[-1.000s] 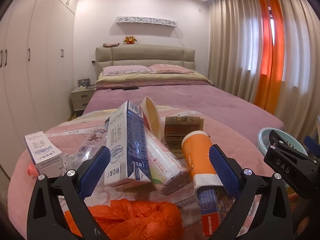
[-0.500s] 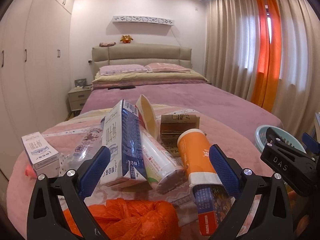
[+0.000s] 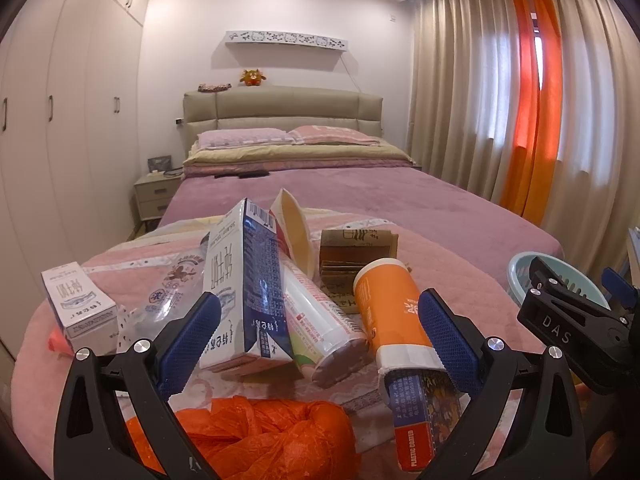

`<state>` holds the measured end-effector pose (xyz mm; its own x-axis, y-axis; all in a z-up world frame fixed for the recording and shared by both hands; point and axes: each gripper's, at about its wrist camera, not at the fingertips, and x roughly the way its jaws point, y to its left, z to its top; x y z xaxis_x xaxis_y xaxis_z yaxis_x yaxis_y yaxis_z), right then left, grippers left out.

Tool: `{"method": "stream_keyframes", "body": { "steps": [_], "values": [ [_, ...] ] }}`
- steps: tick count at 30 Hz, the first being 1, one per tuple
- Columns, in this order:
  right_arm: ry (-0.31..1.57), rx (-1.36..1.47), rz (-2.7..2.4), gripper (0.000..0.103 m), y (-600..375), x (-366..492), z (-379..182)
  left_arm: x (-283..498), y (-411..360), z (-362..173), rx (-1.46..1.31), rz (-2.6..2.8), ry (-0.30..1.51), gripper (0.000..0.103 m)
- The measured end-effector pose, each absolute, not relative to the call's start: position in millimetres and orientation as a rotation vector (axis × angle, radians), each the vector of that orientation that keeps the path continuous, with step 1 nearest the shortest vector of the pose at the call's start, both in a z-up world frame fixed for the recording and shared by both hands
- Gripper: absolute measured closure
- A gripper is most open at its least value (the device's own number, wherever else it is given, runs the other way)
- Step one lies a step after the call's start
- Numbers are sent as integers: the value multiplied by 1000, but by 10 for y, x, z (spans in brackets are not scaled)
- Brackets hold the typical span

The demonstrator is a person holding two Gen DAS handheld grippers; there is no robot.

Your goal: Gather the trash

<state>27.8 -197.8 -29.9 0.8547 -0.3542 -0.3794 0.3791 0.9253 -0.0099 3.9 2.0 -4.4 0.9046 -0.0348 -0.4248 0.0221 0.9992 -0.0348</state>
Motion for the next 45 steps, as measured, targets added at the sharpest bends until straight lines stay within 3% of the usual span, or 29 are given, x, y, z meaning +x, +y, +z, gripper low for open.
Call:
{"method": "stream_keyframes", "body": {
  "steps": [15,16,25,27,35,36,38,45],
  "values": [
    [352,45,-323,7,-1939,244,-259,-25,81,91,-82,-4,447,7],
    [354,47,-302,9,-1944,242,-250,-82,122,160,-109,-1,447,7],
    [456,61,-70,69,-1816,188,-67,-479,797,603,-132,215,467,7],
    [464,50,-12,73,-1681,117,-28,-452,1050,640,-144,277,503,7],
    [554,-12,182,72,-1153,87,24,-77,1998,478,-370,351,712,8],
    [574,-11,193,69,-1129,123,4,-26,2042,437,-390,344,731,8],
    [619,-7,216,36,-1048,185,-55,113,2069,327,-404,376,768,8],
    [690,-4,261,32,-951,274,-193,543,2014,17,-292,498,880,8]
  ]
}}
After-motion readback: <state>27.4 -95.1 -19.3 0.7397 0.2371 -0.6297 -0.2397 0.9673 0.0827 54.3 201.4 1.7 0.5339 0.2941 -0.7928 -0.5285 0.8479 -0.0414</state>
